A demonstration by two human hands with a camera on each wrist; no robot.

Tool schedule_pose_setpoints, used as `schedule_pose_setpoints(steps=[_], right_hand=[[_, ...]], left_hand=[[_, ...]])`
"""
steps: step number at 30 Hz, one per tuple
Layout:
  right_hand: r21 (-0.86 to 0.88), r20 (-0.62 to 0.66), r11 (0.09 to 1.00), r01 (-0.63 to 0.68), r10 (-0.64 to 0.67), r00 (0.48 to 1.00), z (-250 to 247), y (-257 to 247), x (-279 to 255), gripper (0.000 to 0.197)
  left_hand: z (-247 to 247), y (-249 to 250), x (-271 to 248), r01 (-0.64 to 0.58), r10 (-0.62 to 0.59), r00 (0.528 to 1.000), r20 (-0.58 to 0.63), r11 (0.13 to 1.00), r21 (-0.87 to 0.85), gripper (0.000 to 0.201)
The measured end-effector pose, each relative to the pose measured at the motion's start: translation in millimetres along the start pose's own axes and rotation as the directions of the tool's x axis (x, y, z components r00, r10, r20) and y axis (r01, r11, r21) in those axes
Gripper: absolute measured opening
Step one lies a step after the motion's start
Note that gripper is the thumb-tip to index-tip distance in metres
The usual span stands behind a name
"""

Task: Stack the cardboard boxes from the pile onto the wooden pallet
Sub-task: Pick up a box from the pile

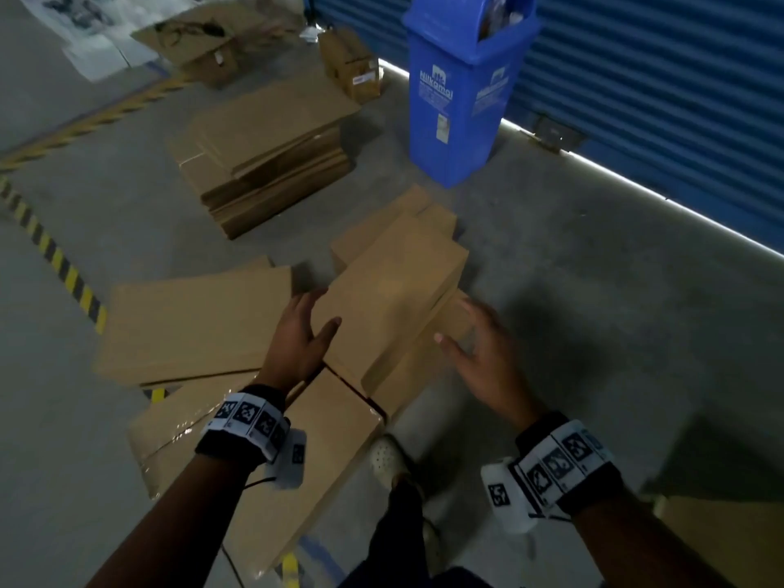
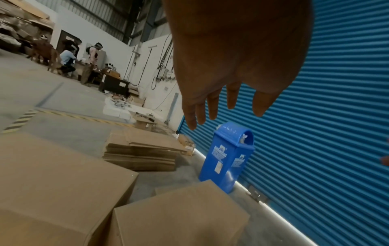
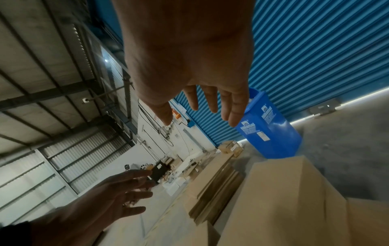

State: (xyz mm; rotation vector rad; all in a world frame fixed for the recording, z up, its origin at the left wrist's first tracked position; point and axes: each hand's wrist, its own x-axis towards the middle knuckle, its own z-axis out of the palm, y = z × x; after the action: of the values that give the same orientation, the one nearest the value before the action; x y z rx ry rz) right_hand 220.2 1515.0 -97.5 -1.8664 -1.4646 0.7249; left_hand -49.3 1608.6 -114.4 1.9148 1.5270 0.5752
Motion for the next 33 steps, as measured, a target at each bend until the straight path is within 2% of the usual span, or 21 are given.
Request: schedule_pose_setpoints(steps=[3, 5, 8, 10, 16, 19, 22, 23, 25, 27, 30, 32, 33], right_hand=[[-0.009, 0.015, 1.000, 0.004, -0.004, 1.000, 36, 34, 57, 0.065], [-0.020, 0.047, 0.999, -0.032, 0.033, 0.998, 65, 57, 94, 0.065], [-0.066, 0.128, 0.994, -0.087, 0.095, 0.987, 108, 87, 141, 0.062], [-0.131, 0.193, 0.988, -0.083, 0.108, 0.975, 137, 108, 167, 0.062], [-0.279, 0.430, 0.960, 0.005, 0.120, 0.895, 215, 182, 235, 0.072], [-0.353, 0.483, 0.935, 0.036, 0.149, 0.863, 238, 218, 249, 0.076], [-0.427, 0.467, 0.895, 0.127, 0.098, 0.879, 243, 243, 243, 0.071], [-0.428, 0.451, 0.892, 0.141, 0.076, 0.889, 242, 249, 237, 0.070], [-0.385, 0.401, 0.915, 0.124, 0.044, 0.915, 237, 259, 223, 0.065], [-0.320, 0.325, 0.946, 0.057, 0.053, 0.944, 230, 269, 211, 0.058], [-0.232, 0.299, 0.969, -0.083, 0.152, 0.942, 214, 273, 190, 0.053], [-0.158, 0.317, 0.956, -0.246, 0.285, 0.905, 205, 276, 175, 0.066], [-0.097, 0.324, 0.927, -0.363, 0.375, 0.869, 202, 277, 169, 0.079]], left_hand=[[22, -39, 69, 0.039, -0.040, 0.998, 0.052, 0.999, 0.024, 0.051], [42, -65, 114, 0.107, -0.113, 0.990, 0.088, 0.992, 0.072, 0.053], [76, -106, 170, 0.236, -0.251, 0.957, 0.145, 0.965, 0.111, 0.057], [100, -133, 200, 0.278, -0.294, 0.937, 0.186, 0.954, 0.108, 0.059], [159, -199, 264, 0.370, -0.380, 0.903, 0.199, 0.925, 0.090, 0.055], [182, -225, 279, 0.413, -0.418, 0.878, 0.234, 0.908, 0.071, 0.059], [196, -240, 284, 0.491, -0.500, 0.815, 0.295, 0.865, 0.109, 0.078], [200, -241, 283, 0.484, -0.518, 0.804, 0.292, 0.856, 0.183, 0.076], [206, -231, 276, 0.439, -0.513, 0.815, 0.267, 0.850, 0.293, 0.064], [209, -211, 266, 0.389, -0.482, 0.835, 0.265, 0.858, 0.336, 0.064], [211, -173, 242, 0.328, -0.435, 0.858, 0.273, 0.873, 0.362, 0.055], [210, -145, 220, 0.260, -0.367, 0.874, 0.318, 0.907, 0.331, 0.046], [210, -131, 210, 0.203, -0.307, 0.882, 0.357, 0.932, 0.300, 0.040]])
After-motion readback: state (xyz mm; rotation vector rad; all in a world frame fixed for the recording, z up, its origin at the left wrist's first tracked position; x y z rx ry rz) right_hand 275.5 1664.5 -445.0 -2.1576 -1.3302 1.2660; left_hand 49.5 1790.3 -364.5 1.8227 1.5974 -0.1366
